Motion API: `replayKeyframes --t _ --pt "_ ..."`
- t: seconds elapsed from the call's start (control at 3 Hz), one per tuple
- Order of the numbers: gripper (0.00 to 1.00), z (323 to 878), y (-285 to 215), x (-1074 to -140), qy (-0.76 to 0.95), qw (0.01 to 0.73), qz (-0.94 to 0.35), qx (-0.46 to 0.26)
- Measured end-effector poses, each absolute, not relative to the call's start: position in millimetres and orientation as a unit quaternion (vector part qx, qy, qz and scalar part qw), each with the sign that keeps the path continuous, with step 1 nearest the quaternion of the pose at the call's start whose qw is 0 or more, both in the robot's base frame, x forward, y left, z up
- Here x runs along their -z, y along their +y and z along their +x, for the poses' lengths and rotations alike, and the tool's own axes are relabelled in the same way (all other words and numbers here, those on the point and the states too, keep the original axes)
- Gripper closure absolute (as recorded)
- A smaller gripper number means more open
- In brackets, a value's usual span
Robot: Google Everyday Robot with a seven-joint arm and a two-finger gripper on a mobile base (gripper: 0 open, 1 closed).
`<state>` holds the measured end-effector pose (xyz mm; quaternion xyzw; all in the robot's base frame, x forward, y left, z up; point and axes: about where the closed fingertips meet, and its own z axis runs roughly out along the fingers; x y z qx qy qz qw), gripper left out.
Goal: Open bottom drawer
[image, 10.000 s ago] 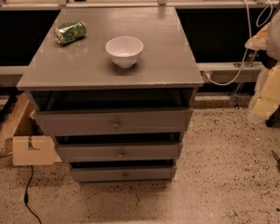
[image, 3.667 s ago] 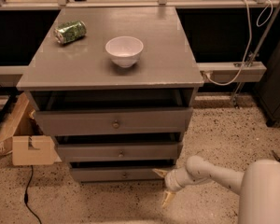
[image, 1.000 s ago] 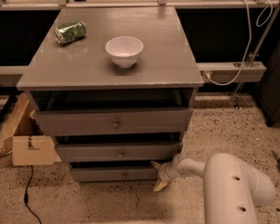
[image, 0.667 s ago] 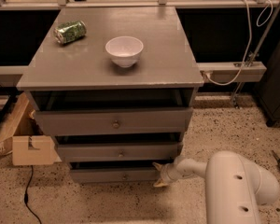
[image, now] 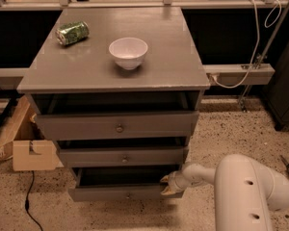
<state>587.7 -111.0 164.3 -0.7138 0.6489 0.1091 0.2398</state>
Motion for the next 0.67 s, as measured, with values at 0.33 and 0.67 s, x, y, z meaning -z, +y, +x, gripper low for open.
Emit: replayKeyframes --t 0.33,0.67 --pt "0.86 587.6 -111.0 -166.6 0.649 0.240 -0.714 -0.109" --pt "0.63 587.6 -110.9 -166.6 0.649 0.240 -0.714 -0.109"
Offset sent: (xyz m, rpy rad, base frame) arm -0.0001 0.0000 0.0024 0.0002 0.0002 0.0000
